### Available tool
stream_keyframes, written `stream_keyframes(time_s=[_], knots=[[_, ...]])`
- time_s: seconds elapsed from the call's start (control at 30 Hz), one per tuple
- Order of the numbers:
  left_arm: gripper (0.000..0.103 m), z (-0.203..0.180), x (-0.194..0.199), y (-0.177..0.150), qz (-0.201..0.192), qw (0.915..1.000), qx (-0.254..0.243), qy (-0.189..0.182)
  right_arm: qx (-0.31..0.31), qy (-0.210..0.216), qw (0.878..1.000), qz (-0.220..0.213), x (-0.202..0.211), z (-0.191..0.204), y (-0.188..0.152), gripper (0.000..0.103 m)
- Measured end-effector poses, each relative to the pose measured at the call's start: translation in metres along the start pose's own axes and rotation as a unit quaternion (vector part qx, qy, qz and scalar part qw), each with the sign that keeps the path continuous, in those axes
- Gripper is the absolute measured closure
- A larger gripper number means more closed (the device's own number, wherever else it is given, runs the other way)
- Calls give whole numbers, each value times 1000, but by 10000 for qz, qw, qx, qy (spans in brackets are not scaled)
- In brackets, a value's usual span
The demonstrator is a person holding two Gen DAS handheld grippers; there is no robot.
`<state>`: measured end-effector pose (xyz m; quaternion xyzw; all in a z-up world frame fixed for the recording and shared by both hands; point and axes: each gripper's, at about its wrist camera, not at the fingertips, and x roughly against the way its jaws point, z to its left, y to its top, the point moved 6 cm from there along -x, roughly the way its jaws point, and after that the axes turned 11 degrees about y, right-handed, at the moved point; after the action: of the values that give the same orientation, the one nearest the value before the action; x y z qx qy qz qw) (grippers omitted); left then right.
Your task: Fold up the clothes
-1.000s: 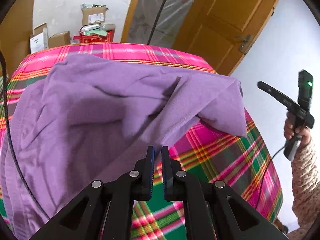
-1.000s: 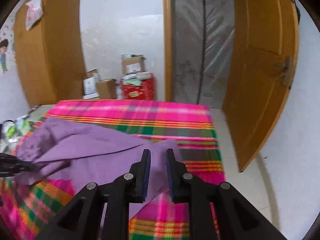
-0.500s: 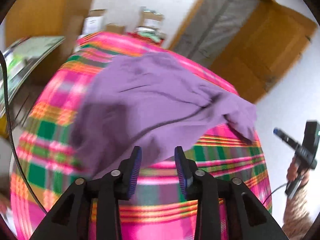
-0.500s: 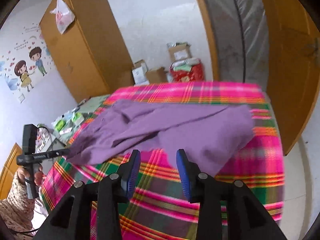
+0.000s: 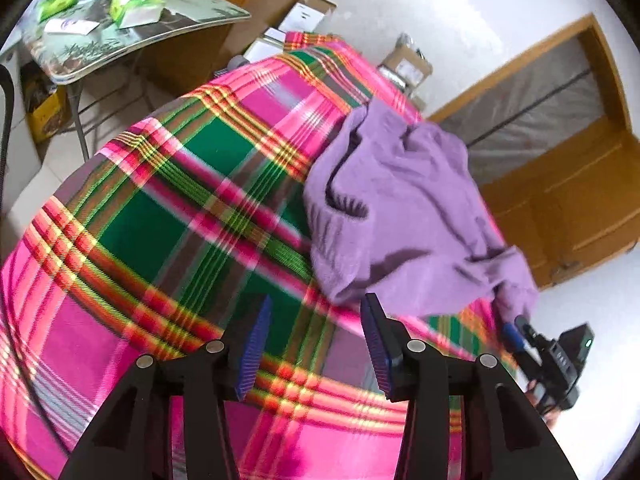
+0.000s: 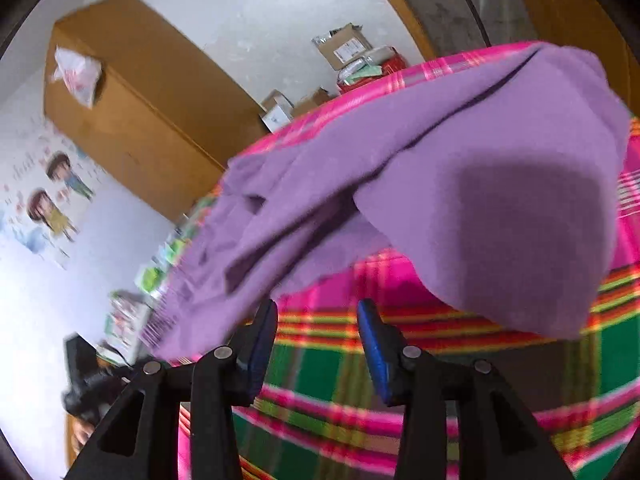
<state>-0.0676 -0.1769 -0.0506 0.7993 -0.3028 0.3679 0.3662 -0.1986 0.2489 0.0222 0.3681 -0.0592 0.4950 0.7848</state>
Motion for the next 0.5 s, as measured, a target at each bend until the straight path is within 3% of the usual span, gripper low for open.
stream_keyframes(time_s=[0.07, 0.17, 0.4, 0.47, 0.5], knots=[[48, -6, -1, 3, -59, 9998, 110, -146, -45, 244, 9994, -229, 2, 4, 7, 59], [47, -8, -8, 6, -12, 9991, 348, -237, -238, 579, 9962, -610, 8, 7, 19, 52], [47, -14, -22, 16, -20, 9972, 664, -343, -647, 307, 9952, -669, -14, -9, 35, 49], [48, -13, -23, 20, -55, 9963, 776, -377, -761, 291, 9938, -759, -16, -14, 42, 53], [48, -12, -24, 21, -70, 9958, 824, -386, -830, 297, 9929, -794, -16, -16, 44, 62]])
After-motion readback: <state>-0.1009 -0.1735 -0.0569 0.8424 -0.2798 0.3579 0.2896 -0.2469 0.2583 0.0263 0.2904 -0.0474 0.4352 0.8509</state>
